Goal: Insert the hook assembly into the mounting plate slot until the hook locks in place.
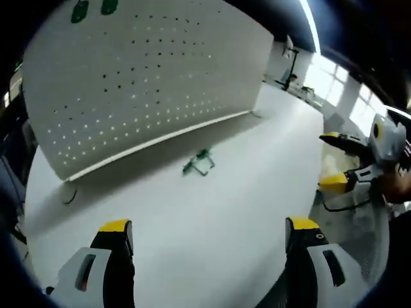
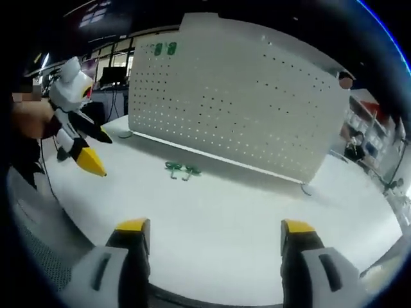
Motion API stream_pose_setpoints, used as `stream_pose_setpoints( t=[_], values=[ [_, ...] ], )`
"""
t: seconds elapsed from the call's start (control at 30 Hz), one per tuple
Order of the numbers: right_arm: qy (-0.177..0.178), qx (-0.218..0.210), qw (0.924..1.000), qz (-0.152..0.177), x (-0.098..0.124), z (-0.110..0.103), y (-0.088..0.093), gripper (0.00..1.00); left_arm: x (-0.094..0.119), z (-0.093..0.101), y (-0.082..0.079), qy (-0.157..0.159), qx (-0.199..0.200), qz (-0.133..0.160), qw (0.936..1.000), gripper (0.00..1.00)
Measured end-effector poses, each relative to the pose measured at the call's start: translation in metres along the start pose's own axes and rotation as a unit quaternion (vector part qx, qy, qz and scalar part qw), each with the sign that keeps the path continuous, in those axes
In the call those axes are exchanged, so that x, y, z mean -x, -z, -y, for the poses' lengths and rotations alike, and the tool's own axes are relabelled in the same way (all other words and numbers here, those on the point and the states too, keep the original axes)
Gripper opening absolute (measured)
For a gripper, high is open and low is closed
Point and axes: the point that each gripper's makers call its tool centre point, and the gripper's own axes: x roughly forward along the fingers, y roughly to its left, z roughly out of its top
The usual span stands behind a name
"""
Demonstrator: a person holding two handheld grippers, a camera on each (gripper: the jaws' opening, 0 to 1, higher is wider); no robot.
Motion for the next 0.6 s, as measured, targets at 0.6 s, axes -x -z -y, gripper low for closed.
stream_pose_setpoints(
  t=[0.6],
  values=[
    [-0.004, 0.015, 0.9998, -0.013, -0.007, -0.001, 0.007, 0.60, -0.080, -0.019, -0.039, 0.055, -0.024, 0.014, 0.9981, 0.95]
  ],
)
